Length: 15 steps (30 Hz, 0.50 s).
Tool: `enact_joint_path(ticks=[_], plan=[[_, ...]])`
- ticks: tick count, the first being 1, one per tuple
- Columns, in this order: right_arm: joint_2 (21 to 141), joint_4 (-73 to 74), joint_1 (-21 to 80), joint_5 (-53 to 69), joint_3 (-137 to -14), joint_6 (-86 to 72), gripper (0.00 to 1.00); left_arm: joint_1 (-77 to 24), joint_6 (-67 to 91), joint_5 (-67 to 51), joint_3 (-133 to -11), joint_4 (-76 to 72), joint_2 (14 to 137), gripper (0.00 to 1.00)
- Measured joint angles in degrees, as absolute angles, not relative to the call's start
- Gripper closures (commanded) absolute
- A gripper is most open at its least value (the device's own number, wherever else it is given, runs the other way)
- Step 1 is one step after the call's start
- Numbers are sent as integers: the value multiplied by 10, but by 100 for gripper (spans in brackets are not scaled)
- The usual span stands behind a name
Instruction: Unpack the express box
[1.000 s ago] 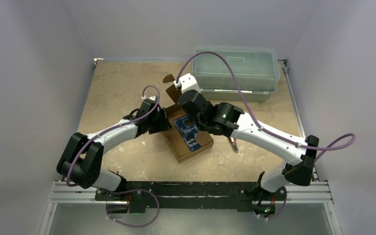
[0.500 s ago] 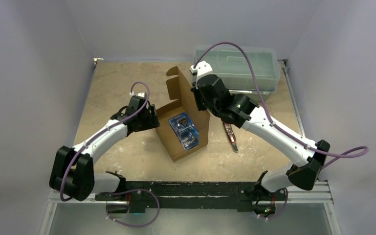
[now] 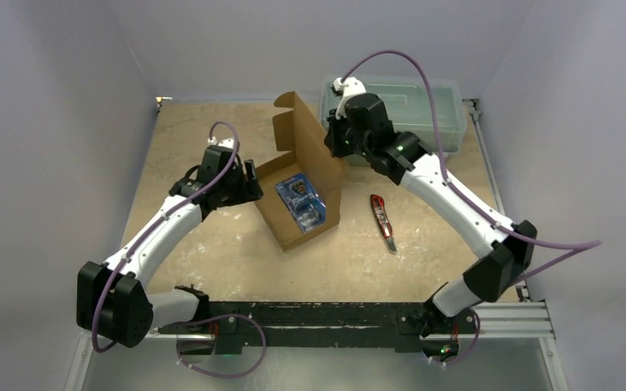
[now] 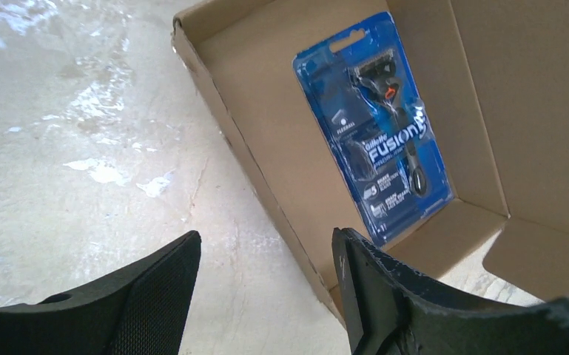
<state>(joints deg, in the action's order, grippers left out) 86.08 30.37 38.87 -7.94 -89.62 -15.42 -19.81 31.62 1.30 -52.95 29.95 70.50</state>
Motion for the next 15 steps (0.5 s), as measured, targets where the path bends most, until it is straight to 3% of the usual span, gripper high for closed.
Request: enact_joint_path(ticks=[15], plan=[[1078,293,367,-93,-1129,-185,99,-177,297,-4,-612,314,744,34]])
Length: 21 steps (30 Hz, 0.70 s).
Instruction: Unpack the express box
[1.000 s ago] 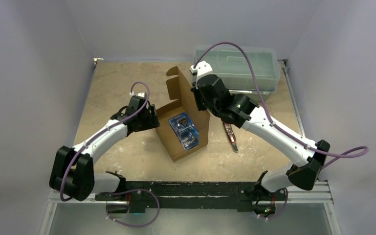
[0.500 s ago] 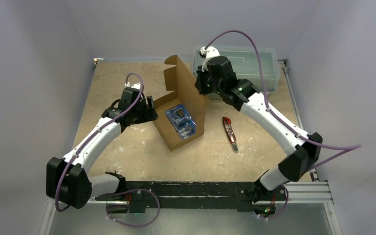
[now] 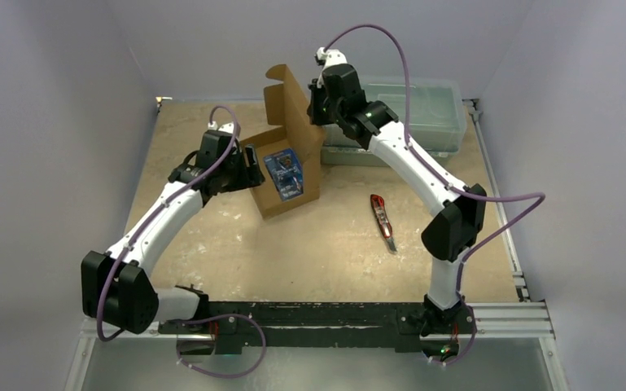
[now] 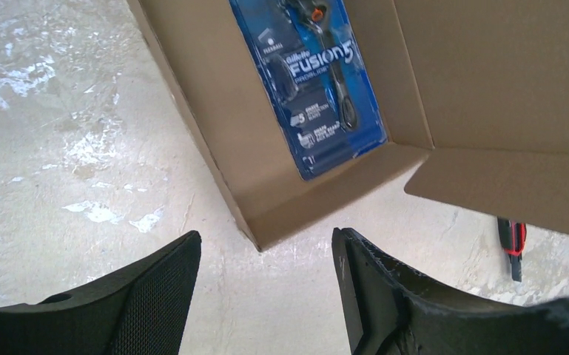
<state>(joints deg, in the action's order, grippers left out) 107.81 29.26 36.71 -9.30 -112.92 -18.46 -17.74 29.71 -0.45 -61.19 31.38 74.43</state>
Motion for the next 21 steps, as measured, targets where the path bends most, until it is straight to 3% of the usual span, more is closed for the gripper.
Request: enact_joint_path(ticks=[2,5,7,21], plan=[[1094,296,359,-92,-1150,-186,85,-177,295,-11,-613,314,750,33],[1105,304,346,-90,-1164,-186,53,-177,293,-22,-614,314,755,33],[1106,315,340,-90,-1165,-180,42,-177,293,-28,-615,312,757,33],[1058,359,336,-34,-1156,-141,11,-177,310,-77,-660,274,842,33]])
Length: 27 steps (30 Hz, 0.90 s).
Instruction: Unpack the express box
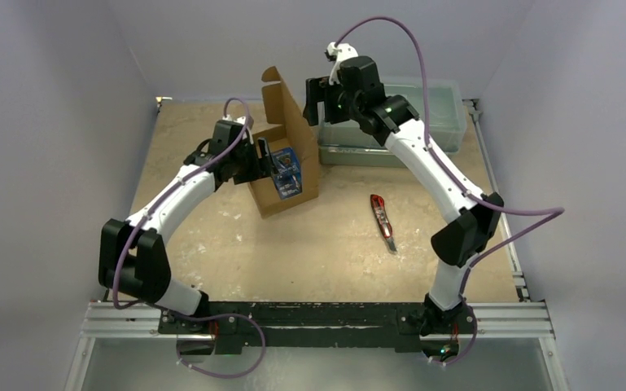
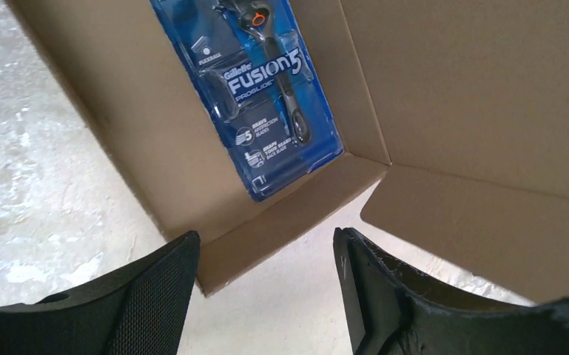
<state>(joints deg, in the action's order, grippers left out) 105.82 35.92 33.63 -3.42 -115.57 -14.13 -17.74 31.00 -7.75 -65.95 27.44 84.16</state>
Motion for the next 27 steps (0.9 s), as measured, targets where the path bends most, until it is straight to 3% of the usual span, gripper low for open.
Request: enact_joint_path(ticks=[7,19,27], plan=[[1008,361,344,-6,-1141,-120,9,-177,340,-96,-662,245,884,33],[864,313,362,22,-991,-119,1,-180,381,-90,-675,218,933,33],[827,221,473,-59,-839,-116,1,-199,385,-77,-703,220,942,33]])
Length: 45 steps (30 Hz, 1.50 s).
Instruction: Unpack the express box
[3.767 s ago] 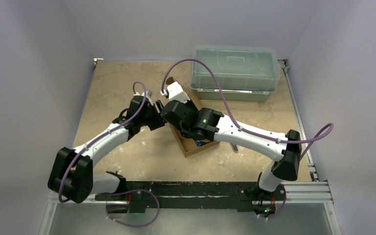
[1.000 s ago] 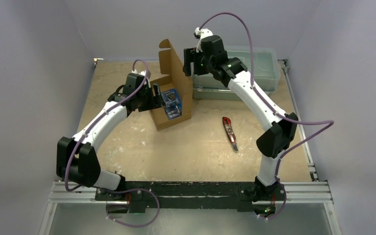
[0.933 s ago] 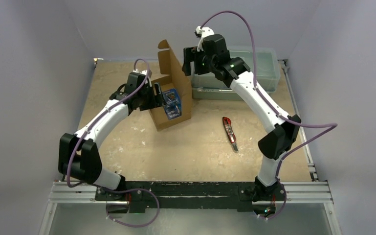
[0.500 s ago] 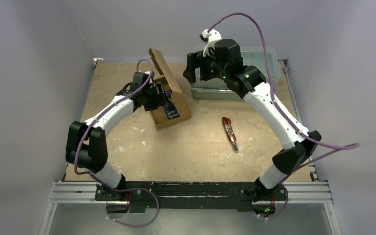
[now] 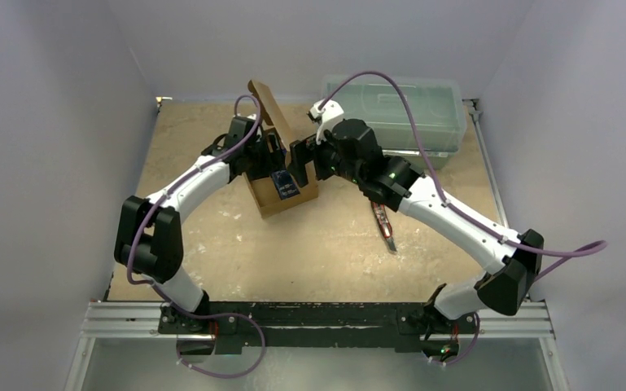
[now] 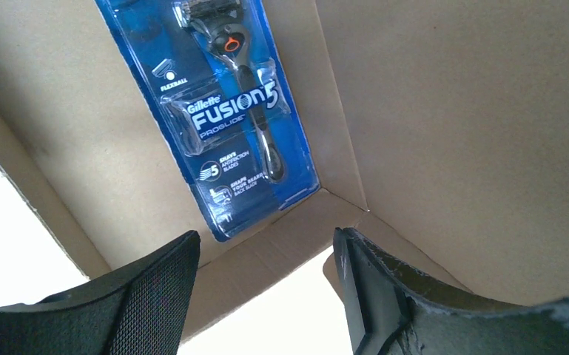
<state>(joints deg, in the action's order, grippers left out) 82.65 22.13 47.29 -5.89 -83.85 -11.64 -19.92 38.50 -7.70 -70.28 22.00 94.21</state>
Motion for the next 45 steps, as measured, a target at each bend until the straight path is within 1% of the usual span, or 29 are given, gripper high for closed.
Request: enact_joint_path(ticks=[6,9,12,17,21,27,29,32,33,34,37,39,41,45], plan=[[818,188,487,-124,-826,-131,1,-200,403,-55,-701,221,942,33],[789,173,484,-143,-802,-139,1,-199,427,-55,-689,200,942,36],[757,169,484,-150,-781,-143,1,-199,451,-57,-672,170,951,37],[729,165,484,-160,-766,-151,1,-199,469,-55,-671,129,1013,34],[714,167,484,-161,-743,-154,1,-199,457,-41,-671,123,1056,33],[711,167,484,-162,-735,-155,1,-199,429,-21,-672,105,1065,32],[711,166,484,-161,-732,-156,1,-199,425,-19,-672,95,1068,34],[712,167,484,-161,-725,-158,1,-199,424,-23,-672,78,1078,42],[713,167,484,-161,-725,-158,1,-199,424,-23,-672,72,1081,43],[713,167,484,-161,-724,-159,1,-199,423,-23,-672,69,1084,43],[713,167,484,-160,-723,-159,1,-199,421,-22,-677,69,1089,35],[713,167,484,-160,-723,-159,1,-199,422,-19,-687,70,1090,32],[713,166,484,-160,-720,-161,1,-199,422,-16,-701,69,1092,31],[713,166,484,-160,-712,-163,1,-200,425,-11,-715,68,1096,35]])
